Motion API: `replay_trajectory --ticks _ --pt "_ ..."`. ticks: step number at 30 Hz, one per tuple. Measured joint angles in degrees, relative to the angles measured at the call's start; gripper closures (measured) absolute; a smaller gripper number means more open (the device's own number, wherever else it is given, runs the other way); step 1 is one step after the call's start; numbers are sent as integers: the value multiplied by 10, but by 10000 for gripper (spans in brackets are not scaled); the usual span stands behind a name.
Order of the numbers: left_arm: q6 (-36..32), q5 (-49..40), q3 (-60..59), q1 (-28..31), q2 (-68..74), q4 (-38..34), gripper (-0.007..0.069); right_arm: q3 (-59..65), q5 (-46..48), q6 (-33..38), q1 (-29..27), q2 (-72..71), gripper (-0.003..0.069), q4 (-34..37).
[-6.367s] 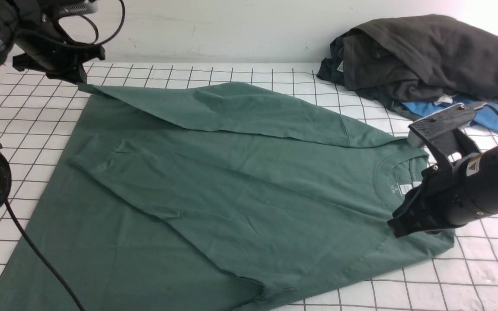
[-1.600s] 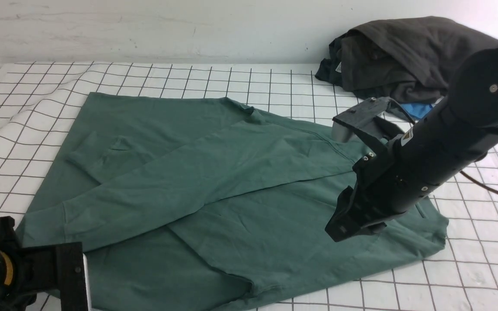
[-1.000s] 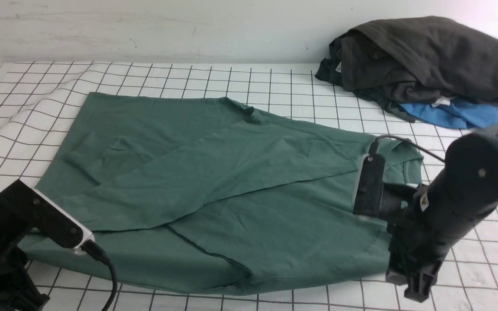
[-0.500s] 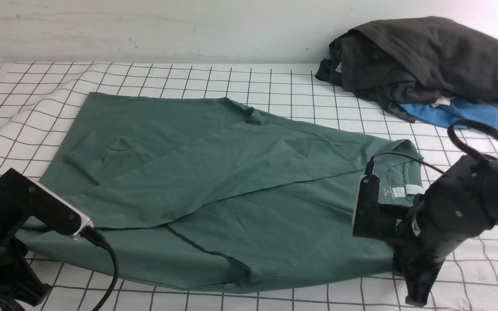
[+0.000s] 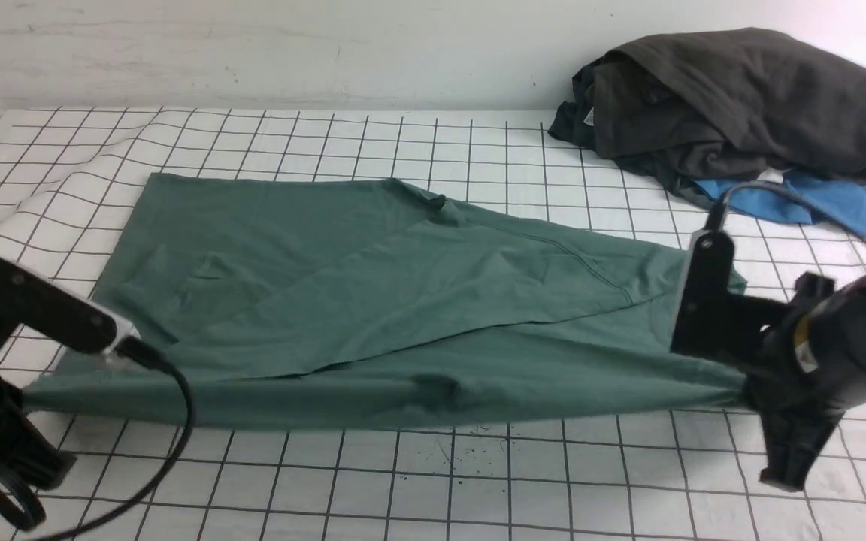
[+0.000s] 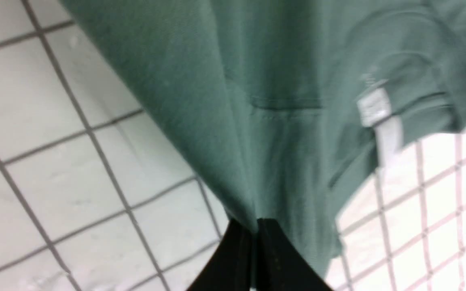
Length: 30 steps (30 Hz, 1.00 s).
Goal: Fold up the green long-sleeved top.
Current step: Use both arms to drag the lower edge of the fabric forward and fold it over the upper edge
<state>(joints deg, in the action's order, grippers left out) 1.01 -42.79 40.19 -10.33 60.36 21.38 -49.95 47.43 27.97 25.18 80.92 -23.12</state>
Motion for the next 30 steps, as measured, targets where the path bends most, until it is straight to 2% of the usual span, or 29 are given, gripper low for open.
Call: replay_trajectory --ticks 4,6,10,11,16,17,19,21,23,24,28,30 --pt "0 19 77 0 35 18 619 -8 -49 -40 -23 -33 661 -35" --pt "0 36 151 0 100 45 619 -28 -119 -60 -55 -12 661 -45" --pt "0 41 243 0 218 88 619 -74 -179 -69 -86 57 662 -50" --pt "0 41 288 1 288 110 619 -103 -189 -70 -95 98 662 -51" --pt "0 16 473 1 503 148 619 -227 -166 -76 -101 241 662 -52" --pt "0 14 481 1 511 149 619 -231 -166 -76 -101 246 662 -51" --pt "0 -27 597 1 618 149 619 -290 -133 -81 -101 300 662 -45" --pt "0 -48 638 1 653 148 619 -307 -120 -86 -101 319 662 -41" --pt "0 -81 746 2 737 137 619 -341 -107 -106 -102 351 662 -29" --pt "0 -82 754 3 742 135 619 -345 -106 -108 -102 353 662 -28" --pt "-10 -130 888 14 826 49 576 -373 -99 -141 -110 384 624 8" --pt "-34 -149 929 24 842 -3 512 -375 -97 -149 -113 388 564 22"
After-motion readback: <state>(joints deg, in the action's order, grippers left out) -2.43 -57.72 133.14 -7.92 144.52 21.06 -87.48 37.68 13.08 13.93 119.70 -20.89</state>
